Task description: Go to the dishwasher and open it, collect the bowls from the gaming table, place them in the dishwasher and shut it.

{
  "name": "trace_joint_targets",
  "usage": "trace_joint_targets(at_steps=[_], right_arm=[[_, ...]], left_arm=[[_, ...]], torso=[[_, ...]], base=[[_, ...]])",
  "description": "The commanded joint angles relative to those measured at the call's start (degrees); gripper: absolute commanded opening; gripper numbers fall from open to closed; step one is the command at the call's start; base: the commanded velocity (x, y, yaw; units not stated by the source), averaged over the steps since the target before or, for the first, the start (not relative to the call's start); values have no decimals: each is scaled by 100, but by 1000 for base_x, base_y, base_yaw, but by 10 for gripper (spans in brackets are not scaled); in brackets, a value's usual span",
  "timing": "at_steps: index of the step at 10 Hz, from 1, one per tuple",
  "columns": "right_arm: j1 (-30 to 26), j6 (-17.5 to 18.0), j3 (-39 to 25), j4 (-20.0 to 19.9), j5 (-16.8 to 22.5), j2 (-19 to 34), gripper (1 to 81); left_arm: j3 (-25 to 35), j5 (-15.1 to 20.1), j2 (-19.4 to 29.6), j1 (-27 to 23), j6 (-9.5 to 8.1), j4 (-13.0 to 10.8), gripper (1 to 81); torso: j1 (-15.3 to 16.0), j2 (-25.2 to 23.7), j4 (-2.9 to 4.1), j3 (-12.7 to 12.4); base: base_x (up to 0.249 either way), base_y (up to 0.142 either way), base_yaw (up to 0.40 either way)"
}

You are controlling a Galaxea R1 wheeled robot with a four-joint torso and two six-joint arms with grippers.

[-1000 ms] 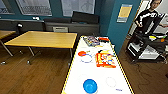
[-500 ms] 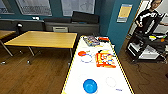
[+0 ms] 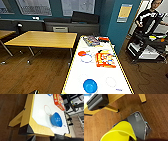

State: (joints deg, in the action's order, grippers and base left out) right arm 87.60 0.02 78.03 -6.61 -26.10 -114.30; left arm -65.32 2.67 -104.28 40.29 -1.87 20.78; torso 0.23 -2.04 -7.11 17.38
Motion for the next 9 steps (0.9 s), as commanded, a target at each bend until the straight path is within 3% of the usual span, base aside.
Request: trace_joint_targets(at_steps=[1, 2, 4, 5, 7, 9], right_arm=[[-185, -11, -87, 142, 281, 326, 10], [-194, -3, -87, 133, 273, 326, 10], [-212, -2, -78, 107, 281, 317, 10], [-247, -2, -79, 89, 290, 317, 10], [-282, -2, -105, 81, 298, 317, 10], [-291, 6, -79, 72, 298, 291, 10]], left_arm=[[-287, 1322, -31, -1114, -743, 365, 811], [-544, 1666, -234, -1307, -1176, 356, 811], [-859, 1946, -506, -1623, -1588, 295, 811], [-957, 2150, -692, -1800, -1606, 251, 811], [-1334, 2185, -1086, -1914, -1607, 233, 811], [-1746, 2185, -1567, -1950, -1615, -20, 811]], torso=[[0, 0, 0, 0], [0, 0, 0, 0], [0, 0, 0, 0], [0, 0, 0, 2], [2, 0, 0, 2], [2, 0, 0, 2]], base=[[0, 0, 0], [0, 0, 0], [0, 0, 0], [0, 0, 0], [0, 0, 0], [0, 0, 0]])
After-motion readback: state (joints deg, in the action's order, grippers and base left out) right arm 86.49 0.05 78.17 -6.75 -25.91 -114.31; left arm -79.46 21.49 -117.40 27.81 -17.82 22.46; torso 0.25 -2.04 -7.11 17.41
